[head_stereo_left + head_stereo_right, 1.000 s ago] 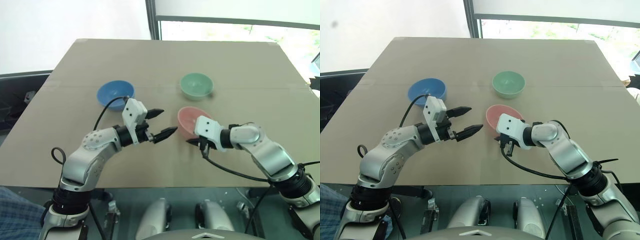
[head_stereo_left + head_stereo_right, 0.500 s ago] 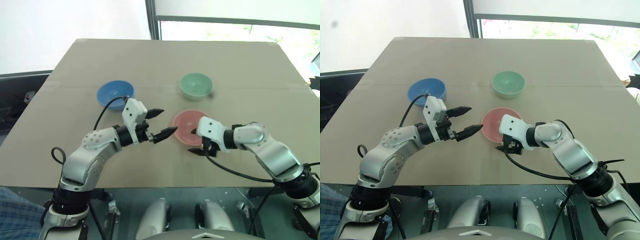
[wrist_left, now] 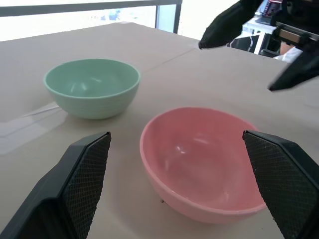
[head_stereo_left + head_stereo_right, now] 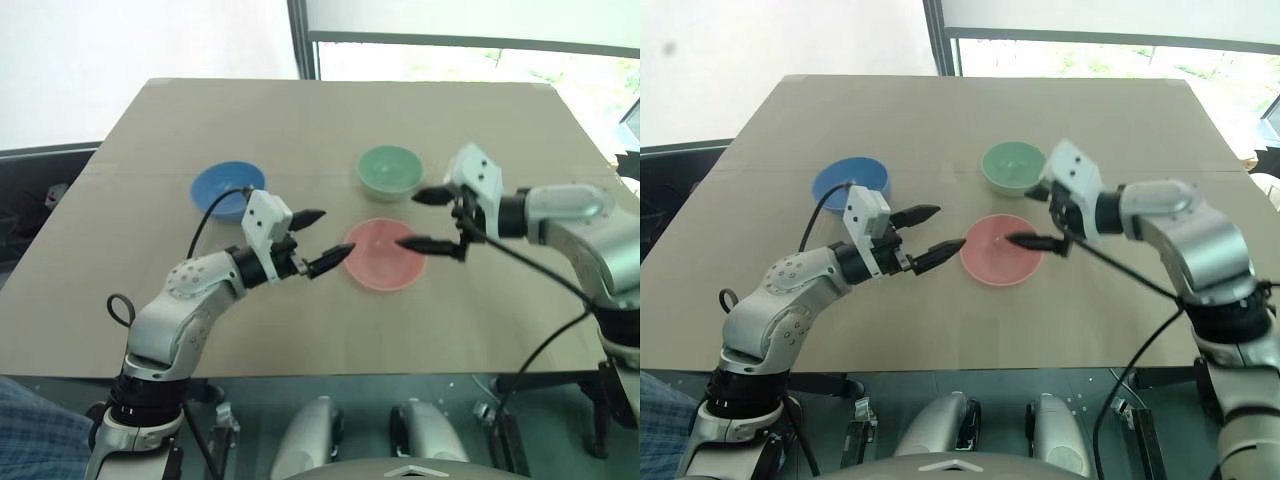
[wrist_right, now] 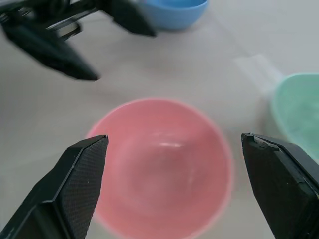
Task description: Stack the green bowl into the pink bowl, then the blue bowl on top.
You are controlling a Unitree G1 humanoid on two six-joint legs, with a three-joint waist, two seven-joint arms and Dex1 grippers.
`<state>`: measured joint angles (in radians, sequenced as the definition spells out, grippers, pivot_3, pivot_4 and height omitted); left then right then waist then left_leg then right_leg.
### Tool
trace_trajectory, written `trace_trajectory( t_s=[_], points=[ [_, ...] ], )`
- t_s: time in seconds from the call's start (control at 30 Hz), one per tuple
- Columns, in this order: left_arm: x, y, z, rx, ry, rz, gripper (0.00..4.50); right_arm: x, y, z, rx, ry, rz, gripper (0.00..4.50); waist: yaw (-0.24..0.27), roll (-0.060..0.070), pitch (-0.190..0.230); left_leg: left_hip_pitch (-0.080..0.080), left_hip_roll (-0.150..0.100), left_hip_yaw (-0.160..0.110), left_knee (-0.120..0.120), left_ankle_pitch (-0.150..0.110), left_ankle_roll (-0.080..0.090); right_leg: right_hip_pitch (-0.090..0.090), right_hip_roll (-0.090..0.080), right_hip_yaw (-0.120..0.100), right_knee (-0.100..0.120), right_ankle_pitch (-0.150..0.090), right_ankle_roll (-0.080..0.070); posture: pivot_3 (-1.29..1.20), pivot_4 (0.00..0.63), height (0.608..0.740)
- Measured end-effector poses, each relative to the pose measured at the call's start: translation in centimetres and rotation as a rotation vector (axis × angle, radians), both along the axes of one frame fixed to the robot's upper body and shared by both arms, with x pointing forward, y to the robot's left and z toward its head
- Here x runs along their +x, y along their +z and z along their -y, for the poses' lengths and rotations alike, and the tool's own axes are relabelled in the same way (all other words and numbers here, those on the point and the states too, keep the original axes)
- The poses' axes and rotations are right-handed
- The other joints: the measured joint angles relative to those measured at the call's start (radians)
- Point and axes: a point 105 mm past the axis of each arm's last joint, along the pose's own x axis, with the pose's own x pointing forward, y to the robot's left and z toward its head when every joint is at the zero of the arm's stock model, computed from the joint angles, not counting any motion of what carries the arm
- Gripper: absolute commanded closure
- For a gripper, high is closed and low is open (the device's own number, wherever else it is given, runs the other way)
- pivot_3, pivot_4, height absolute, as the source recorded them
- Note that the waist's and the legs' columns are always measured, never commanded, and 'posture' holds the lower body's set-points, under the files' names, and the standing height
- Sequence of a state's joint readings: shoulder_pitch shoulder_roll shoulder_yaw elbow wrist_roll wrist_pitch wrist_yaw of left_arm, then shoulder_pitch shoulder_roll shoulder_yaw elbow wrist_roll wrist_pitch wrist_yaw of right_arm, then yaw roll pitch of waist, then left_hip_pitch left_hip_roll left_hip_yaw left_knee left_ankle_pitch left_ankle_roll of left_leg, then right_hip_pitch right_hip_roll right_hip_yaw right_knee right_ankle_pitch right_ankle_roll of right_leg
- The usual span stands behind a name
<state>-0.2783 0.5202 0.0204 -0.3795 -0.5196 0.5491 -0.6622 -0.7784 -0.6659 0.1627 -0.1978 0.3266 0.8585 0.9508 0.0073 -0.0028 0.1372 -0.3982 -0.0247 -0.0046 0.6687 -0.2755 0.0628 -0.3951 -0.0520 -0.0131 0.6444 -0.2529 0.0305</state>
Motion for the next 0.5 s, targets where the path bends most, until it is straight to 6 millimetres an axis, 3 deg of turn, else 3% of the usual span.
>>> trace_trajectory(
  t_s=[0.1,0.17,0.5],
  points=[
    [0.6,0.6,-0.5,-0.011,0.059,0.031,0.00,3.2,-0.1,-0.2,-0.027,-0.053,0.034,0.01,-0.003,0.000,0.000,0.000,0.000,0.000,0.000,0.000,0.000,0.000,0.000,0.000,0.000,0.000,0.000,0.00,0.150,0.740],
    [0.9,0.7,-1.0,-0.009,0.097,0.043,0.00,5.3,-1.6,-0.9,-0.068,-0.072,0.026,0.01,-0.005,0.000,0.000,-0.001,-0.001,0.000,-0.001,0.000,0.000,-0.001,0.000,0.000,-0.001,0.000,0.000,0.00,0.150,0.740],
    [0.8,1.5,-3.8,-0.031,0.235,0.070,0.00,10.2,-4.9,-2.6,-0.191,-0.114,0.041,0.01,-0.023,0.000,0.001,-0.001,-0.001,0.000,-0.001,0.000,0.000,-0.001,0.001,0.000,-0.001,0.000,0.000,0.00,0.150,0.740]
  ],
)
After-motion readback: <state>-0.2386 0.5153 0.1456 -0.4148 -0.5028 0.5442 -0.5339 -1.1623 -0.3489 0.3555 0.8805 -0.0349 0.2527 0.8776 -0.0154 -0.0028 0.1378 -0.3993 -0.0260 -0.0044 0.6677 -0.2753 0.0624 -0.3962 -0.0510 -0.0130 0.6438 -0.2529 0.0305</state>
